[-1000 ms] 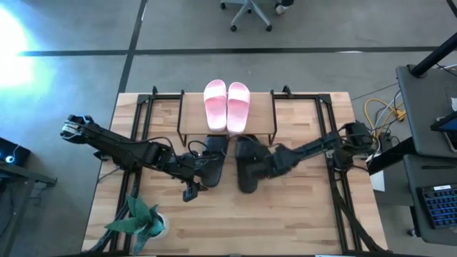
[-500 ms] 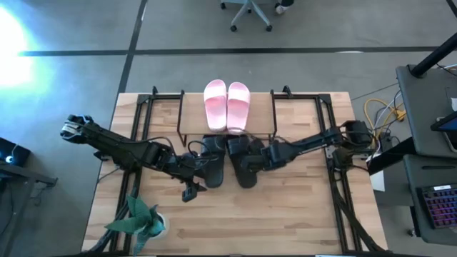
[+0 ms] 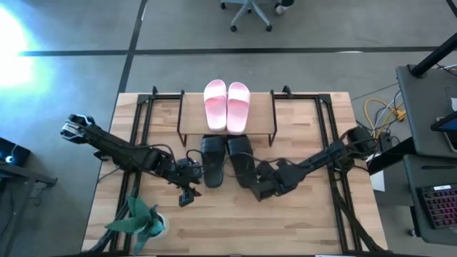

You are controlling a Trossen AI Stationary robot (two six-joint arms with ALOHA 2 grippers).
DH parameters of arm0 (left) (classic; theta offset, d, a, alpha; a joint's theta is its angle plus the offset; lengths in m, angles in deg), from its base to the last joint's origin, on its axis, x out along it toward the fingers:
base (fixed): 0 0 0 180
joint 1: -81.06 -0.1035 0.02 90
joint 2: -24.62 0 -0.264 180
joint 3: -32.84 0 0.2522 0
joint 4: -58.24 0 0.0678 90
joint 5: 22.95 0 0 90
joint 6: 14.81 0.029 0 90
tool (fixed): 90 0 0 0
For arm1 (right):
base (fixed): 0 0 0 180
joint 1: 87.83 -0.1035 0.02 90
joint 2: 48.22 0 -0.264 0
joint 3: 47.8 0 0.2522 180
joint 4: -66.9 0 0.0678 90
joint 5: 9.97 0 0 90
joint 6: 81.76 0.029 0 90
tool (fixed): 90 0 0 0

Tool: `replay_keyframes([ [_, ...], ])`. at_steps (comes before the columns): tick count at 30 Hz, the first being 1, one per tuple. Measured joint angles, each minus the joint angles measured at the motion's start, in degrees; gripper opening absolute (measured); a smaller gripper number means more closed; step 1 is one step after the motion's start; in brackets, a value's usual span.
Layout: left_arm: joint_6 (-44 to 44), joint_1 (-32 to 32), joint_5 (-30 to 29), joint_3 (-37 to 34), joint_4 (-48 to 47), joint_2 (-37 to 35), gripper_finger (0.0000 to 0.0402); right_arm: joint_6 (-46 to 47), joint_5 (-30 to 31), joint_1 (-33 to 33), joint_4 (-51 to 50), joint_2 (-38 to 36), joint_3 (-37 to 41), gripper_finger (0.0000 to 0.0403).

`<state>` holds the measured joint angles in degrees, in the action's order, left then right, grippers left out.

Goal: Pick and place slides into the shelf
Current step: Put the black slide under the shelf

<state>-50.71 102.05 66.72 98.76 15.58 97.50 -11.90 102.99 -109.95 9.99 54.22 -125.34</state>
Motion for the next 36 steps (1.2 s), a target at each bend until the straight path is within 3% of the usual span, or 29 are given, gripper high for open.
replay_keyframes([
  [18, -7.4, 3.5, -1.9, -3.1, 1.4, 0.0, 0.0228, -17.9, -0.4, 5.5, 19.0, 0.0, 2.2, 0.0009],
  [25, -8.7, 3.6, -2.1, -3.1, 1.4, 0.0, 0.0228, -19.0, -0.8, 7.4, 19.9, 0.0, 2.2, 0.0009],
  [30, -9.6, 4.5, -3.6, -3.1, 1.4, 0.0, 0.0228, -12.9, -1.3, 6.2, 10.3, -0.4, 1.2, 0.0009],
  [36, -13.4, 5.0, -5.2, -3.1, 1.5, 0.0, 0.0228, -6.9, -10.5, 6.8, 10.9, 1.2, 2.5, 0.0009],
])
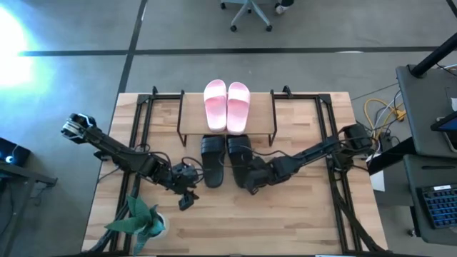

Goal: Pick and place slides into the shelf
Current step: Put the black slide under the shelf

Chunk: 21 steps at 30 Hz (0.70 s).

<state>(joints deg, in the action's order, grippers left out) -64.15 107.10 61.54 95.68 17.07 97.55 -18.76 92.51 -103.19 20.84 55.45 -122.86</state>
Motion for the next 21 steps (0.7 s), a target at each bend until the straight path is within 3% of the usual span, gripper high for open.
replay_keyframes([
  [7, -2.9, 0.0, -0.9, 0.0, 0.0, 0.0, 0.0228, 1.4, -3.8, 1.0, 10.7, 2.8, -0.2, 0.0009],
  [12, -4.2, 0.1, -0.8, 0.0, -0.2, 0.0, 0.0228, 1.3, -3.1, 1.7, 10.6, 4.8, -1.6, 0.0009],
  [21, -7.0, 1.8, -1.1, -2.7, 1.0, 0.2, 0.0228, 8.0, 10.5, 1.5, -4.1, 3.7, -4.8, 0.0009],
])
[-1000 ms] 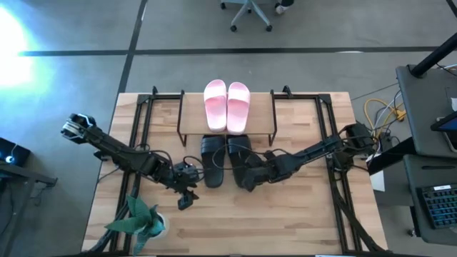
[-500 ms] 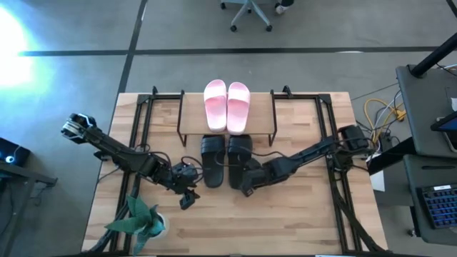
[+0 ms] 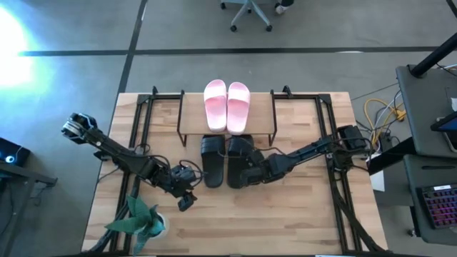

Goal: Pick and place slides into the shelf
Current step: Put the black slide under the shelf

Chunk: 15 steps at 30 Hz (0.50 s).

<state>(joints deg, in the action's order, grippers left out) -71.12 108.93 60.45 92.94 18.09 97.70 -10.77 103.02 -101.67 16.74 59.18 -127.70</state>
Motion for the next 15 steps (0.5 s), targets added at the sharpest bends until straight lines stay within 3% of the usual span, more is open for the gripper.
replay_keyframes([
  [7, -2.1, 0.0, -0.4, -4.4, 6.7, 0.0, 0.0228, -8.1, -2.8, 2.8, 0.9, 1.0, -1.9, 0.0009],
  [15, -3.5, 0.0, -0.4, -6.0, 6.2, 0.0, 0.0228, -13.2, -2.9, 6.7, 3.2, 1.5, -2.1, 0.0009],
])
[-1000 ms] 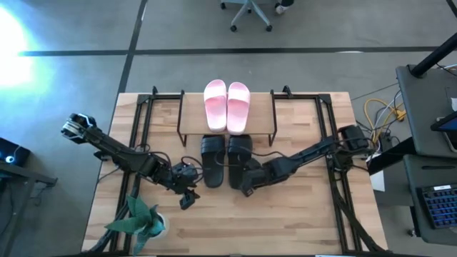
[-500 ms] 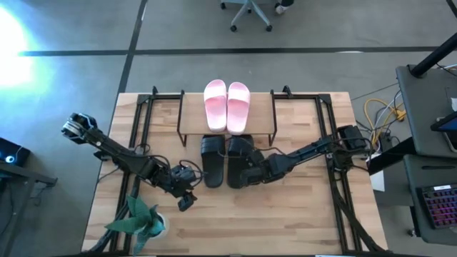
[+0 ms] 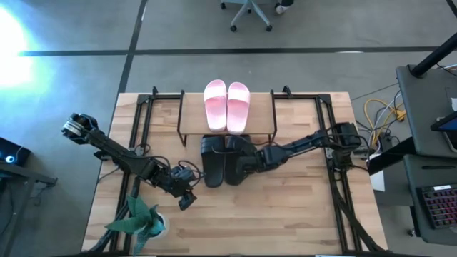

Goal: Pick and place slides into the shelf
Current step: Put the black slide under the shelf, then adjust the black slide under the shelf

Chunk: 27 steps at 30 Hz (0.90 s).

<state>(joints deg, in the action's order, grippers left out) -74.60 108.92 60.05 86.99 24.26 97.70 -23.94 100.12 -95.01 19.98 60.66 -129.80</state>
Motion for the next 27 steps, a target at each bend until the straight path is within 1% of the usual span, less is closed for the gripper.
replay_keyframes([
  [3, -1.1, 0.0, -1.2, -0.6, 0.1, 0.0, 0.0228, -2.4, 0.1, 1.0, 0.7, 0.0, -0.5, 0.0009],
  [8, -4.6, 0.0, -3.8, -2.5, 0.3, 0.0, 0.0228, -2.4, 0.1, 1.1, -0.5, -0.3, -0.8, 0.0009],
  [12, -9.2, 0.0, -7.0, -4.1, 0.3, -0.1, 0.0228, 0.9, 0.8, -1.9, -4.8, -0.7, -0.8, 0.0009],
  [16, -13.3, -0.1, -13.4, -4.4, 0.3, -0.5, 0.0226, 4.7, 5.1, -7.4, -8.0, -1.7, -0.8, 0.0009],
  [19, -17.5, -1.5, -17.9, -4.9, 0.3, -0.5, 0.0212, 6.9, 9.2, -11.9, -7.8, -3.1, -0.8, 0.0009],
  [22, -18.6, -3.4, -18.8, -6.7, 0.2, -0.4, 0.0188, 10.3, 11.1, -15.9, -8.2, -4.1, -0.8, 0.0009],
  [25, -16.4, -5.0, -18.5, -8.9, 0.1, -0.4, 0.016, 13.8, 12.7, -18.8, -8.3, -4.7, -0.8, 0.0009],
  [27, -11.0, -5.7, -18.4, -9.3, 0.2, -0.4, 0.014, 15.5, 13.4, -20.1, -8.5, -4.7, -0.8, 0.0009],
])
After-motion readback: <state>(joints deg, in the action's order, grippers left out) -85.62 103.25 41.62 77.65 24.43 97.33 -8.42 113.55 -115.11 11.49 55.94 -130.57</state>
